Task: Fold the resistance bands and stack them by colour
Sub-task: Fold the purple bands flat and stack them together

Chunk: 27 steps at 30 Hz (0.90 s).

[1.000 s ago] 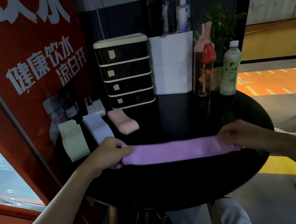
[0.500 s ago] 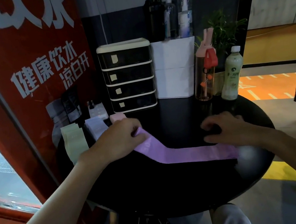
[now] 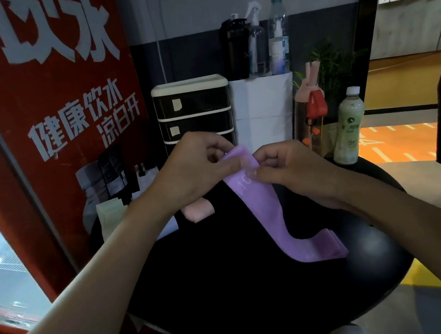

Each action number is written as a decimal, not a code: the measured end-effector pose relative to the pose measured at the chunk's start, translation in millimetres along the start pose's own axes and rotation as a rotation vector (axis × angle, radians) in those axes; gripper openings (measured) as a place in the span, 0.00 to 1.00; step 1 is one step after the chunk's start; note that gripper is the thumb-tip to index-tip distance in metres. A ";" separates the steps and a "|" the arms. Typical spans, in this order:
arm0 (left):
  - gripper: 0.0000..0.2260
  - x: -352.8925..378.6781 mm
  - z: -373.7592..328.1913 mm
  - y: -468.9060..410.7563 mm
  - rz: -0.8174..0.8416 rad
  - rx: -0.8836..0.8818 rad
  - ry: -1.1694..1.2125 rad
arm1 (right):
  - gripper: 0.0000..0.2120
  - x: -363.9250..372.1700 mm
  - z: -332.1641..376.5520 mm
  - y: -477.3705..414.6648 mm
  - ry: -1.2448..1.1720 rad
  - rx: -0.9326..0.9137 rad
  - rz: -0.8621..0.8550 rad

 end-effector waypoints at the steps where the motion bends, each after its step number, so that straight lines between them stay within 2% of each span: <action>1: 0.07 -0.4 2.7 2.1 -0.039 -0.037 0.075 | 0.04 -2.5 2.0 -0.8 -0.022 -0.003 -0.021; 5: 0.11 -0.4 5.8 4.0 -0.152 -0.118 0.339 | 0.05 -10.0 8.5 -5.3 -0.048 -0.002 -0.083; 12: 0.15 -4.1 -6.0 -3.4 -0.218 -0.093 0.388 | 0.07 -18.3 29.6 -17.3 -0.017 -0.085 -0.142; 15: 0.19 5.2 9.2 5.4 -0.305 -0.218 0.454 | 0.07 -24.3 35.5 -23.8 -0.016 -0.103 -0.203; 20: 0.17 47.5 30.7 28.3 -0.176 -0.484 0.761 | 0.07 -28.9 46.3 -33.7 0.004 -0.100 -0.254; 25: 0.13 70.2 33.8 34.3 -0.031 -0.625 0.942 | 0.08 -31.2 54.8 -40.9 -0.005 -0.101 -0.280; 27: 0.16 78.0 34.1 37.3 0.076 -0.669 1.016 | 0.08 -33.2 57.8 -42.8 -0.013 -0.093 -0.289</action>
Point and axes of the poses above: each hand's wrist, its own y-axis away from the middle knuckle, its own x-axis out of the palm, z = x × y, the point moved 7 cm from there along -y, towards the middle knuckle, and after that the axes turned 6 degrees about -z, right-handed, at the moved point
